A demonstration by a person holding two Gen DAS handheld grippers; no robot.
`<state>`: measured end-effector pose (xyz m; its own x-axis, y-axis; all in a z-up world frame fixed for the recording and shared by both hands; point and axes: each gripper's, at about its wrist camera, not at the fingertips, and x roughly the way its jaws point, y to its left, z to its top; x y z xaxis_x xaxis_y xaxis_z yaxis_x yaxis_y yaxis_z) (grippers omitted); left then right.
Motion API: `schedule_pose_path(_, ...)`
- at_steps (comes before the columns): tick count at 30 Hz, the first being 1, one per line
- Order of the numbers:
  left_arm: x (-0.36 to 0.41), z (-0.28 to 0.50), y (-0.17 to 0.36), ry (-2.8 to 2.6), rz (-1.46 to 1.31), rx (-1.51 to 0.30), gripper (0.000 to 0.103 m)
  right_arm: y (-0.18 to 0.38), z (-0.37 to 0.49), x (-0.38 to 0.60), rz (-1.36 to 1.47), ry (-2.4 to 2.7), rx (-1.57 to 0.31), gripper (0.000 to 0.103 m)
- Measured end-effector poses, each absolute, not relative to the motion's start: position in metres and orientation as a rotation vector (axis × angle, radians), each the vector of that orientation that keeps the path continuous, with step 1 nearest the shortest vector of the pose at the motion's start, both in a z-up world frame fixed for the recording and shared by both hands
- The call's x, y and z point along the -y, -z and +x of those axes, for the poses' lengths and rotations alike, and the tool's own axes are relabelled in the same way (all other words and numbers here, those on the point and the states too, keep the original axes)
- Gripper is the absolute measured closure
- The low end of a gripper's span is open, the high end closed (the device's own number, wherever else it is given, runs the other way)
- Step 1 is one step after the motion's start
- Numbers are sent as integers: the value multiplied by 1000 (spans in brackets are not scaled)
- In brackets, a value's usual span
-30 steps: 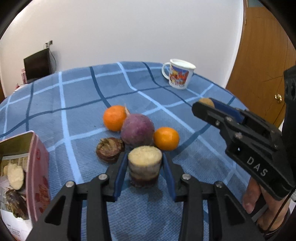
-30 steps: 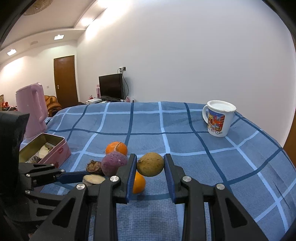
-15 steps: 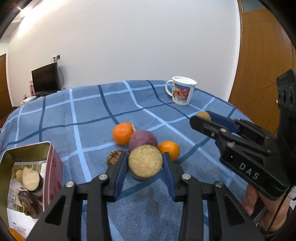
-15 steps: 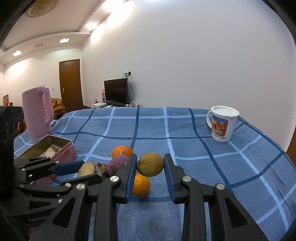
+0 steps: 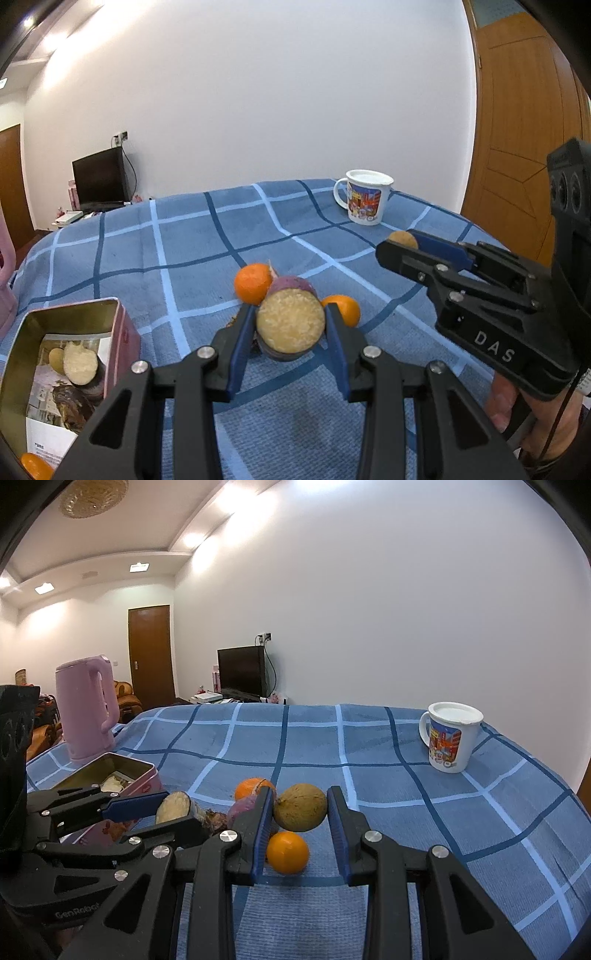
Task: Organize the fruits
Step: 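Lift the taro slice and tan fruit off the table with both tools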
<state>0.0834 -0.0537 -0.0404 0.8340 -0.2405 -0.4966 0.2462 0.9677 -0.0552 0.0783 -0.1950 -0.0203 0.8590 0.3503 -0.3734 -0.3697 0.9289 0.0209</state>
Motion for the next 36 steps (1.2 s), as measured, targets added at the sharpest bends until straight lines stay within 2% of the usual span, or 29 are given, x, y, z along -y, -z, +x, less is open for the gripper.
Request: schedule_pose_path(36,46,56,28,213,4,-369,63,17,65,197,-59,-422,-311,71)
